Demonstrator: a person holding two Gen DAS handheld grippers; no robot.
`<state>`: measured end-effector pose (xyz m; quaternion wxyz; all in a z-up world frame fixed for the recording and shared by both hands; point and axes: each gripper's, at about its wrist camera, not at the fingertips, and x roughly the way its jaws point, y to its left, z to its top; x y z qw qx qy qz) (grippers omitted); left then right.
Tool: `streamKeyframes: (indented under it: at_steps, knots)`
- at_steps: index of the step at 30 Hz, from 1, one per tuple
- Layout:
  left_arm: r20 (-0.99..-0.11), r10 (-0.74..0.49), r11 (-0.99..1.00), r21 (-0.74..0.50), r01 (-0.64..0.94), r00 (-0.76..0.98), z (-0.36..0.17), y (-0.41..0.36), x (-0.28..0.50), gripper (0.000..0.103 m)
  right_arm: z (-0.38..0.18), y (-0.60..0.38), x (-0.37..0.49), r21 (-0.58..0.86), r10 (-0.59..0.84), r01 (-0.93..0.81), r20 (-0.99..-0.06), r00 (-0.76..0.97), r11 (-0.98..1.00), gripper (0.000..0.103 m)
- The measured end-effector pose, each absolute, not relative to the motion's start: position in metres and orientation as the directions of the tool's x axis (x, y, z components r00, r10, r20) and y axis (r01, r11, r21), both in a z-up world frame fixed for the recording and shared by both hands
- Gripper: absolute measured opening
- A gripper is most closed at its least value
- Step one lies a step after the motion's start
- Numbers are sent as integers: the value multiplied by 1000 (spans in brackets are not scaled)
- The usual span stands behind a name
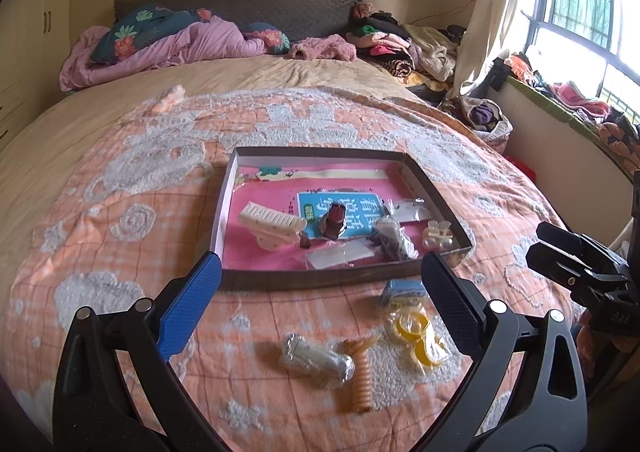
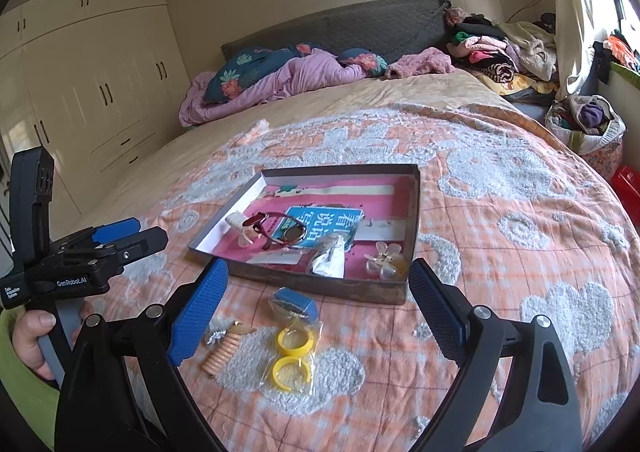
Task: Organize jewelry
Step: 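Withdraw both tools from the box toward the remaining jewelry, then grasp the orange coiled hair tie with the left tool while the right tool grasps the yellow bangles bag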
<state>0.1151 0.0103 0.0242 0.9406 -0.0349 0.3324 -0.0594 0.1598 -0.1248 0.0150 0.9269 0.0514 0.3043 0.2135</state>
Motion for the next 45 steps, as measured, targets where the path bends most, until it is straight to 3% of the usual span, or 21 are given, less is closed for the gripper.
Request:
streamKeyframes:
  at_steps: [34,41,45]
  knots:
    - [-778,-158,984,-73,162,608,-49,-9,75,93,-39,-111,152,185,400,-387,-691,603,903,91]
    - [-799,-185,978,-94,184,572,-61,-14,79,69,-47,-110,155,185,398,-391,-709,583,902,91]
    - [-809,-205,973,-110,201,551,-67,-17,80,69,-55,-108,157,186,395,-392,-724,565,901,91]
